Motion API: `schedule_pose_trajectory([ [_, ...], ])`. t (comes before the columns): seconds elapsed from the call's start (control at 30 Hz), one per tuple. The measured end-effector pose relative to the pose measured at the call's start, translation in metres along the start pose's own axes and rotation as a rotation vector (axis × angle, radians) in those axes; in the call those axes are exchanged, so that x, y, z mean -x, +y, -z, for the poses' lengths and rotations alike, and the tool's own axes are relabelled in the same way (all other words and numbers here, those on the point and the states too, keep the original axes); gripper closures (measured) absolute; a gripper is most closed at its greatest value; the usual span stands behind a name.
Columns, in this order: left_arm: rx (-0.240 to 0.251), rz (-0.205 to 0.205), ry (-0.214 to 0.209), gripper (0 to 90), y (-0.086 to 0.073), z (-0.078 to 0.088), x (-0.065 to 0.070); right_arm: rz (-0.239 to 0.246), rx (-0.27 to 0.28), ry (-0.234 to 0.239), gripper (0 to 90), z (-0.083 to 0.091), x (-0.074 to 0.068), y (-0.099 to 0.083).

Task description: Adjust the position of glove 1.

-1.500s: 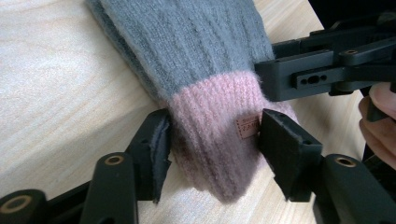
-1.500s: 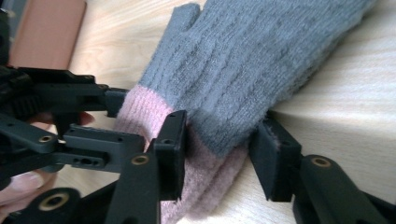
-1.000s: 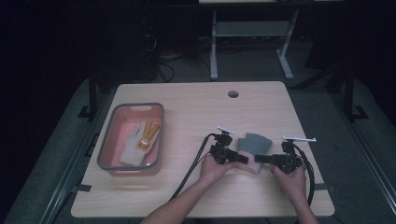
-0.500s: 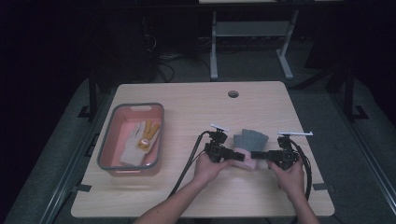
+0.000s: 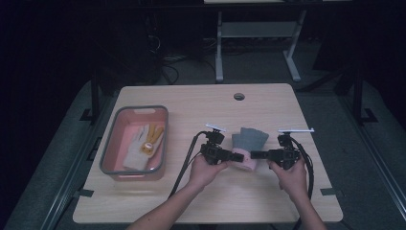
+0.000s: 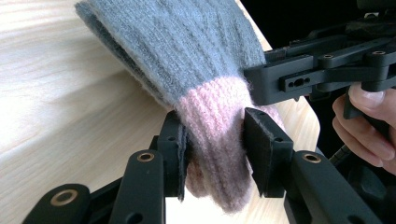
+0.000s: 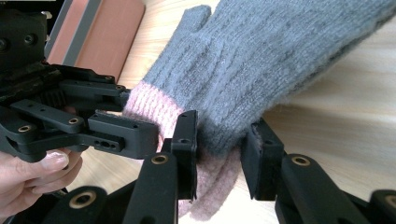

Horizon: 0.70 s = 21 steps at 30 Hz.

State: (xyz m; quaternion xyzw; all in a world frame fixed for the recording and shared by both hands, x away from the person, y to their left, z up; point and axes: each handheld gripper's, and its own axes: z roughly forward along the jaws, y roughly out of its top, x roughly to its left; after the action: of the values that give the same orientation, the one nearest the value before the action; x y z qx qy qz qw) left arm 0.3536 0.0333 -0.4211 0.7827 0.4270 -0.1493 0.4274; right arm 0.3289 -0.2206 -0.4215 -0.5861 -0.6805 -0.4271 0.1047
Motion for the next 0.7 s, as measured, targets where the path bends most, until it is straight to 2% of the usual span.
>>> schedule_pose_trajectory([
  [0.7, 0.037, -0.004, 0.007, 60.8, -0.002, 0.038, -0.006, 0.063, -0.025, 0.021, 68.4, -0.011, -0.034, 0.016],
])
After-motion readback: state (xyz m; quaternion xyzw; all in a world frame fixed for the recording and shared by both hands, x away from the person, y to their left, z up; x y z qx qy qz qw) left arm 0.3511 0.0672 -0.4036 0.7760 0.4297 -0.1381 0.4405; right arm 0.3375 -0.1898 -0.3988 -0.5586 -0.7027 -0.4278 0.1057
